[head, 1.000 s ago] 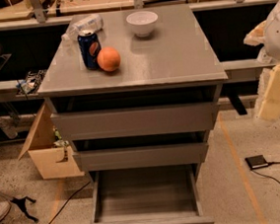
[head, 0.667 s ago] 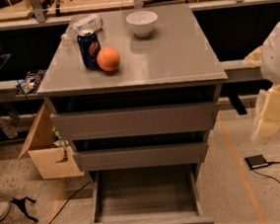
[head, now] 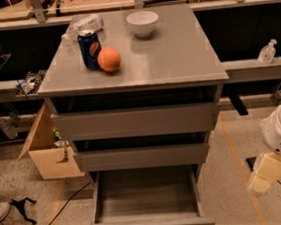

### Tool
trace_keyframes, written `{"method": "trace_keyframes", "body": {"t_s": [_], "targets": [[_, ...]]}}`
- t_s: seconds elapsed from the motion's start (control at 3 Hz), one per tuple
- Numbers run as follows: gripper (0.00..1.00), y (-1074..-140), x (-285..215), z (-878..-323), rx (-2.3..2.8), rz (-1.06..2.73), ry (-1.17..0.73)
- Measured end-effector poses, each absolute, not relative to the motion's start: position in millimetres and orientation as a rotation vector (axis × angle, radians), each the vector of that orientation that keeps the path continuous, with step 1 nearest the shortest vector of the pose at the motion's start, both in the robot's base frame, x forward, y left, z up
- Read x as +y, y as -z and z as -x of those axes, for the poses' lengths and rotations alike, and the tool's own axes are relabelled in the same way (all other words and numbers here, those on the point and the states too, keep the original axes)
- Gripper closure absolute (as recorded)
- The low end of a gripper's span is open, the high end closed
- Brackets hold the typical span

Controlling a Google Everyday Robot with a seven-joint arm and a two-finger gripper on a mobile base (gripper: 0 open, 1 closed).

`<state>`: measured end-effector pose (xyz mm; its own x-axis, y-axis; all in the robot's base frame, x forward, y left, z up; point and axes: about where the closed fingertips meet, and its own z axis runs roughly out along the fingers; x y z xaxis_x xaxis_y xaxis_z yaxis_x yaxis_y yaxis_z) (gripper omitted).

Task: Close bottom drawer

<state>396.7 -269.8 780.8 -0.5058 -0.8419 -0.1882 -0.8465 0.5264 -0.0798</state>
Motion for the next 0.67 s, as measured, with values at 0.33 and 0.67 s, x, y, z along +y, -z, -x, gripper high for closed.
{"method": "trace_keyframes", "body": {"t_s": [0.33, 0.67], "targets": [[0.00, -768.9, -269.7, -397.8, 2.594, 1.344, -0.028], [0.00, -769.7, -269.7, -397.1, 2.593, 1.351, -0.029]]}}
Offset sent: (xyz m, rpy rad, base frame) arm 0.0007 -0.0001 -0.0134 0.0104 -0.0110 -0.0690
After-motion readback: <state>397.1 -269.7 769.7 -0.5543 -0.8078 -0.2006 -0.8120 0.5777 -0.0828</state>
